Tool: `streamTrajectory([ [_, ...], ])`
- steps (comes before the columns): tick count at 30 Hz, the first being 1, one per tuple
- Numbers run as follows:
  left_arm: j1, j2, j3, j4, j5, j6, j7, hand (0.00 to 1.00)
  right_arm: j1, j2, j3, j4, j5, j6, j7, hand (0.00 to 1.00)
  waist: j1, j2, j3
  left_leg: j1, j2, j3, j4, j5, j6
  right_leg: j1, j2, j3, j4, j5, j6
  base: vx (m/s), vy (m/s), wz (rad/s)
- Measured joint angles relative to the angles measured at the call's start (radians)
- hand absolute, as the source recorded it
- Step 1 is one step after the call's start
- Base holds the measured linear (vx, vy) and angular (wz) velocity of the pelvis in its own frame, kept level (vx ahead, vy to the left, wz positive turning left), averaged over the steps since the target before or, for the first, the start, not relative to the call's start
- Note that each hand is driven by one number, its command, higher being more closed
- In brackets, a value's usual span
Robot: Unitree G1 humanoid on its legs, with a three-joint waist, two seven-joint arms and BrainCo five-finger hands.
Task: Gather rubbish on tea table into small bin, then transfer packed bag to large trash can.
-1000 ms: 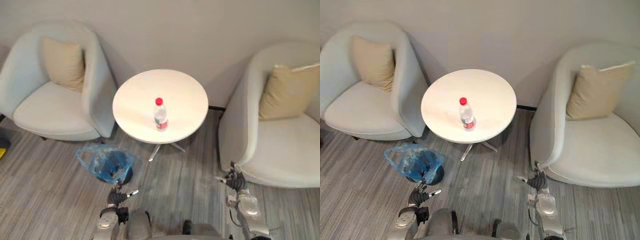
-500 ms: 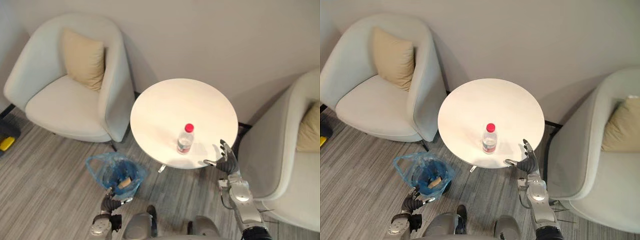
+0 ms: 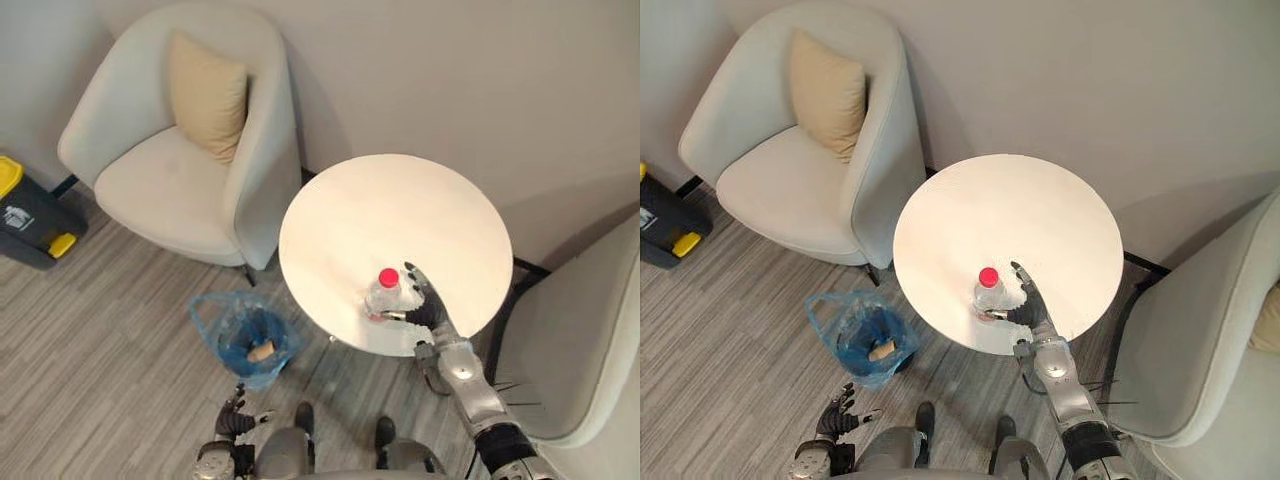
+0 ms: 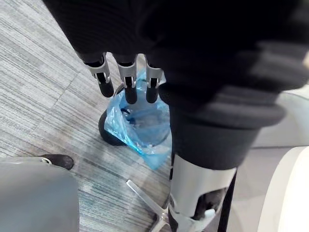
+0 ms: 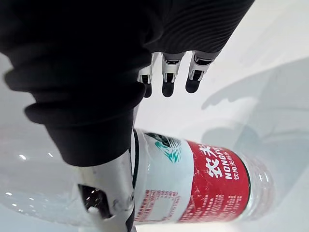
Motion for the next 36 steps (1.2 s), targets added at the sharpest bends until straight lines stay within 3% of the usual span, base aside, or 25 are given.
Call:
streamTrajectory([
  [3, -0.005, 0.000, -0.003, 0.002, 0.000, 0.000, 0.001, 0.00, -0.016, 0.008, 0.008, 0.031, -0.001, 0.007, 0.000, 0.00, 0.024, 0.006, 0.012, -0.001, -0.007, -0.020, -0.022, 0.024, -0.004, 0.000, -0.005, -0.021, -0.002, 0.005, -0.002, -0.05, 0.007, 0.22],
  [4, -0.009, 0.000, -0.004, 0.008, 0.000, -0.001, 0.001, 0.00, -0.028, 0.013, 0.012, 0.050, -0.004, 0.009, -0.001, 1.00, 0.023, 0.009, 0.014, -0.002, -0.010, -0.032, -0.031, 0.033, -0.002, 0.000, -0.006, -0.030, -0.002, 0.006, -0.002, -0.06, -0.006, 0.23],
  [8, -0.027, 0.002, -0.007, 0.016, 0.000, -0.007, 0.003, 0.00, -0.113, 0.032, 0.037, 0.104, -0.032, 0.012, -0.014, 1.00, 0.023, 0.018, 0.050, -0.011, -0.014, -0.041, -0.063, 0.067, 0.000, -0.017, -0.006, -0.042, -0.001, 0.019, -0.004, -0.12, 0.018, 0.12],
  [12, -0.051, 0.000, -0.026, 0.018, -0.002, -0.015, 0.009, 0.00, -0.257, 0.045, 0.029, 0.159, -0.029, 0.031, -0.058, 1.00, 0.028, 0.047, 0.090, -0.050, -0.012, -0.057, -0.086, 0.100, -0.004, -0.061, -0.006, -0.049, -0.001, 0.041, -0.005, -0.12, 0.017, 0.09],
  [16, -0.056, -0.001, -0.034, 0.017, -0.004, -0.017, 0.028, 0.00, -0.294, 0.041, 0.024, 0.146, 0.005, 0.032, -0.098, 1.00, 0.058, 0.058, 0.102, -0.062, -0.010, -0.066, -0.097, 0.112, -0.002, -0.076, -0.006, -0.056, 0.007, 0.042, -0.005, -0.04, -0.005, 0.07],
  [21, -0.057, -0.001, -0.030, 0.016, -0.011, -0.018, 0.029, 0.00, -0.254, 0.023, 0.022, -0.088, 0.016, 0.026, -0.129, 1.00, 0.072, 0.053, 0.108, -0.061, -0.019, -0.100, -0.097, 0.114, 0.001, -0.073, -0.015, -0.085, 0.036, 0.015, -0.006, 0.03, -0.018, 0.20],
  [26, -0.048, -0.001, -0.025, 0.013, -0.011, -0.018, 0.028, 0.00, -0.140, -0.005, 0.028, -0.246, 0.013, -0.018, -0.116, 1.00, 0.068, 0.049, 0.107, -0.041, -0.052, -0.176, -0.095, 0.122, 0.001, -0.033, -0.045, -0.177, 0.097, -0.051, -0.006, 0.05, -0.041, 0.56],
  [27, -0.047, -0.001, -0.023, 0.011, -0.011, -0.018, 0.027, 0.00, -0.113, -0.009, 0.029, -0.250, 0.013, -0.022, -0.104, 1.00, 0.062, 0.045, 0.106, -0.050, -0.058, -0.160, -0.099, 0.124, 0.011, -0.016, -0.064, -0.218, 0.104, -0.068, -0.006, 0.02, -0.007, 0.87],
  [28, -0.047, -0.003, -0.019, 0.009, -0.011, -0.018, 0.026, 0.00, -0.103, -0.012, 0.032, -0.250, 0.013, -0.022, -0.102, 1.00, 0.057, 0.045, 0.106, -0.053, -0.052, -0.111, -0.105, 0.098, 0.056, -0.006, -0.070, -0.243, 0.104, -0.071, -0.006, -0.01, 0.010, 1.04],
  [29, -0.048, -0.005, -0.002, 0.009, -0.011, -0.017, 0.025, 0.00, -0.078, -0.013, 0.037, -0.252, 0.013, -0.022, -0.092, 1.00, 0.041, 0.035, 0.105, -0.055, -0.018, 0.052, -0.104, 0.073, 0.114, 0.019, -0.082, -0.293, 0.090, -0.072, -0.005, 0.04, 0.023, 1.27],
  [30, -0.048, -0.007, 0.001, 0.008, -0.011, -0.017, 0.025, 0.00, -0.061, -0.015, 0.039, -0.256, 0.013, -0.022, -0.082, 1.00, 0.021, 0.028, 0.105, -0.062, 0.028, 0.230, -0.070, 0.061, 0.133, 0.045, -0.098, -0.346, 0.080, -0.075, 0.000, 0.07, 0.026, 1.39],
  [31, -0.049, -0.007, 0.001, 0.008, -0.011, -0.017, 0.022, 0.00, -0.048, -0.015, 0.038, -0.262, 0.012, -0.022, -0.081, 1.00, 0.020, 0.028, 0.105, -0.068, 0.069, 0.354, -0.034, 0.060, 0.134, 0.062, -0.105, -0.377, 0.079, -0.083, 0.011, 0.10, 0.038, 1.08],
  [32, -0.049, -0.007, 0.001, 0.008, -0.012, -0.016, 0.021, 0.00, -0.040, -0.015, 0.038, -0.264, 0.010, -0.022, -0.080, 1.00, 0.020, 0.027, 0.105, -0.069, 0.087, 0.409, -0.009, 0.061, 0.133, 0.072, -0.108, -0.393, 0.080, -0.088, 0.019, 0.10, 0.057, 0.77],
  [34, -0.047, 0.000, 0.002, -0.002, -0.012, -0.017, 0.020, 0.00, -0.015, -0.010, 0.044, -0.282, 0.001, -0.022, -0.064, 1.00, 0.030, 0.011, 0.096, -0.087, 0.083, 0.414, 0.046, 0.036, 0.092, 0.089, -0.128, -0.418, 0.088, -0.105, 0.045, 0.14, 0.073, 0.58],
  [36, -0.047, 0.010, 0.002, -0.003, -0.012, -0.017, 0.019, 0.00, -0.004, -0.001, 0.064, -0.285, 0.001, -0.022, -0.057, 1.00, 0.034, -0.006, 0.090, -0.108, 0.064, 0.392, 0.099, -0.003, 0.086, 0.103, -0.149, -0.419, 0.096, -0.118, 0.066, 0.14, 0.084, 0.39],
])
